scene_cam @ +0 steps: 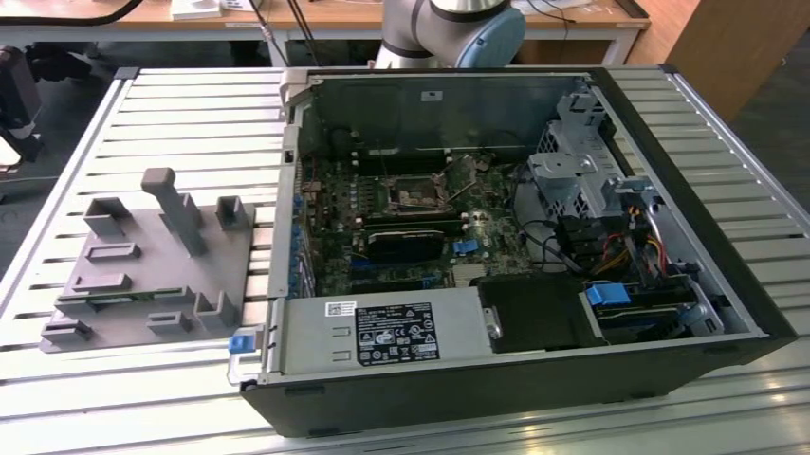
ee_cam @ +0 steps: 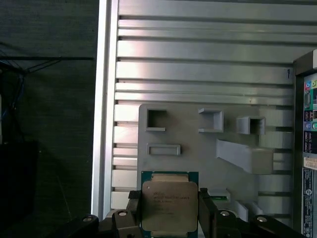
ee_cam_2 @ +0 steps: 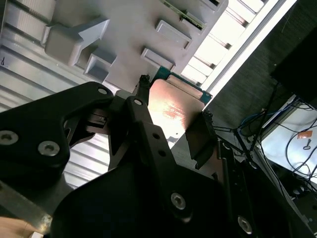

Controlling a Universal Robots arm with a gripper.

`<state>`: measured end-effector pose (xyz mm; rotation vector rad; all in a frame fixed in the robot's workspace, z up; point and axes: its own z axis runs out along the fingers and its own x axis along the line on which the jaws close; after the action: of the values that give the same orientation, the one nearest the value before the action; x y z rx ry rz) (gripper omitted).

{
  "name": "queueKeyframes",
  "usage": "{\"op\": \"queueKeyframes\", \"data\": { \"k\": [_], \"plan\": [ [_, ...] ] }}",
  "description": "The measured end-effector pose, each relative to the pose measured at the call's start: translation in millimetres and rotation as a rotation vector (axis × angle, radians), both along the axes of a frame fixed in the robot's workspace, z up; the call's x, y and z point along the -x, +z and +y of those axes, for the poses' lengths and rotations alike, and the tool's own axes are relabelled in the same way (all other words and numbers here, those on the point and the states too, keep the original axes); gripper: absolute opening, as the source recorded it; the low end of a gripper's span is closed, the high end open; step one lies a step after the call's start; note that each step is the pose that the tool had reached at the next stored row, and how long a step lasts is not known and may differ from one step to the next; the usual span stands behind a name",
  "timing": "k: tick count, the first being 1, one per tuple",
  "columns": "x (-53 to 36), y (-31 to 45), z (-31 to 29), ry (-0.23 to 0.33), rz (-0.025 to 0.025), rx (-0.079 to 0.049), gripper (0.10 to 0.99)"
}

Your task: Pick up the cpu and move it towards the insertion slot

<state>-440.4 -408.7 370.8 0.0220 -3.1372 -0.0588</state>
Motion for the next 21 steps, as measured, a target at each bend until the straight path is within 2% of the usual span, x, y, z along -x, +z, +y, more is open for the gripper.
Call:
{"op": "queueKeyframes", "data": {
  "k": [12, 21],
  "plan": [
    [0.0, 9.4, 0.4, 0.000, -0.0001, 0.000, 0.541],
    [0.0, 20.2, 0.7, 0.000, 0.0001, 0.000, 0.541]
  ]
}}
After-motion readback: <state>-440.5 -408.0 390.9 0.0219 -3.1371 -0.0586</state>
